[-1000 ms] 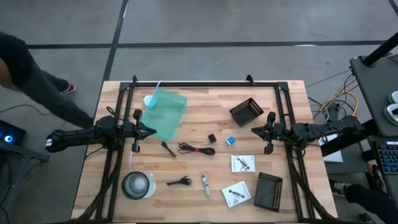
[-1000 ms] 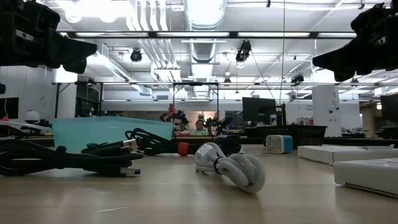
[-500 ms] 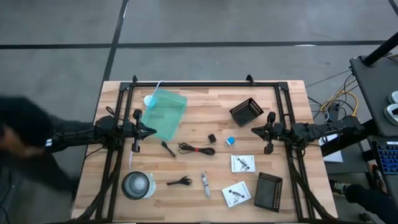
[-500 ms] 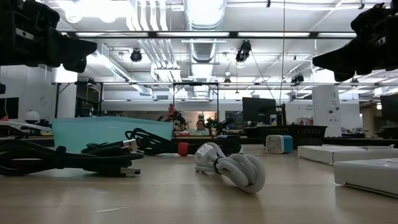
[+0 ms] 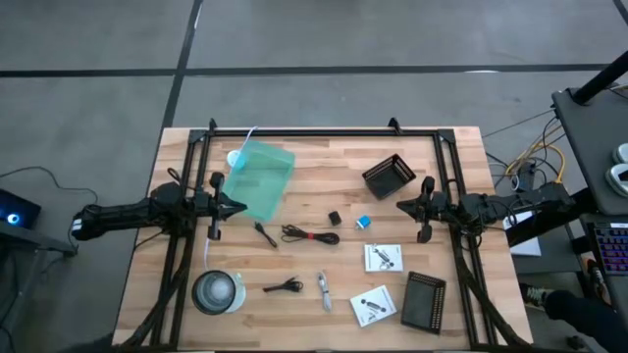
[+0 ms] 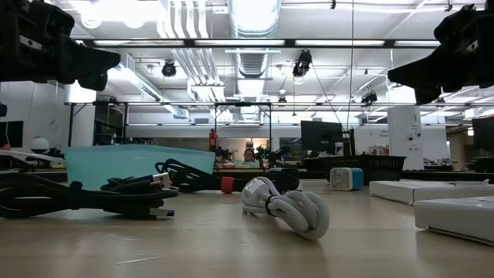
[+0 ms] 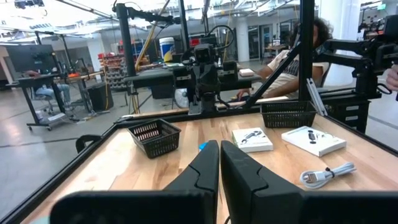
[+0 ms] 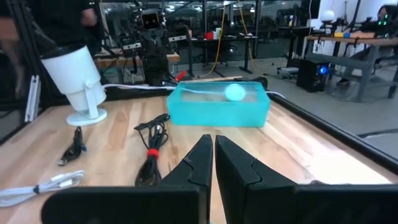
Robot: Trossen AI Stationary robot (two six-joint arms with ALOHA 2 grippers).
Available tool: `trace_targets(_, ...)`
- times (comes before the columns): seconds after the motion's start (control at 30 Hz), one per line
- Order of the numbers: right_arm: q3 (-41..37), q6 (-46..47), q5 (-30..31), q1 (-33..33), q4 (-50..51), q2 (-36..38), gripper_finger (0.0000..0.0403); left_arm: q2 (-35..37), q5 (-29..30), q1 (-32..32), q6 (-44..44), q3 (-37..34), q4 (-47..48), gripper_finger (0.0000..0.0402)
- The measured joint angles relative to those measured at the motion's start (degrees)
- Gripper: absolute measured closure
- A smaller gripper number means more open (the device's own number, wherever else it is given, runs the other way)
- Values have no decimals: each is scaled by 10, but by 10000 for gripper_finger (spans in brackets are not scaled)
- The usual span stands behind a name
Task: Pick and place items into bin
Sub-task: Put the blue charger adapter into the top black bin
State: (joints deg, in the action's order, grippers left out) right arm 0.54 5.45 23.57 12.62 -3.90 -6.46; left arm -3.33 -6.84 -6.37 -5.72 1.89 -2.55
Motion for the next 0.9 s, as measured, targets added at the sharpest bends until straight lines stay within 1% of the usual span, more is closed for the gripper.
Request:
trace_targets(0.1, 0, -26, 0, 0, -9, 0, 394, 0, 0, 0, 38, 0, -3, 401)
trace_targets(0.17, 0, -37, 0, 0, -12, 0, 394, 0, 1, 0, 36, 0, -14, 401)
trace_targets(0.3, 0, 4, 4, 0, -10, 0, 392, 0, 1, 0, 35, 0, -18, 396)
trace_targets(0.4, 0, 14, 4, 0, -10, 0, 376, -4, 2, 0, 35, 0, -20, 372)
trace_targets(0.53, 0, 1, 4, 0, -16, 0, 334, -16, 12, 0, 37, 0, -72, 308)
trace_targets(0.63, 0, 2, 4, -1, -46, -5, 288, -38, 15, 0, 55, 2, -122, 247)
trace_targets(0.7, 0, -5, 5, -4, -75, -12, 255, -59, 29, 0, 68, 13, -141, 214)
trace_targets(0.8, 0, -27, 6, -12, -108, -27, 212, -98, 40, 0, 61, 29, -167, 184)
trace_targets(0.9, 3, -37, 5, -24, -111, -46, 185, -145, 41, 0, 47, 35, -220, 175)
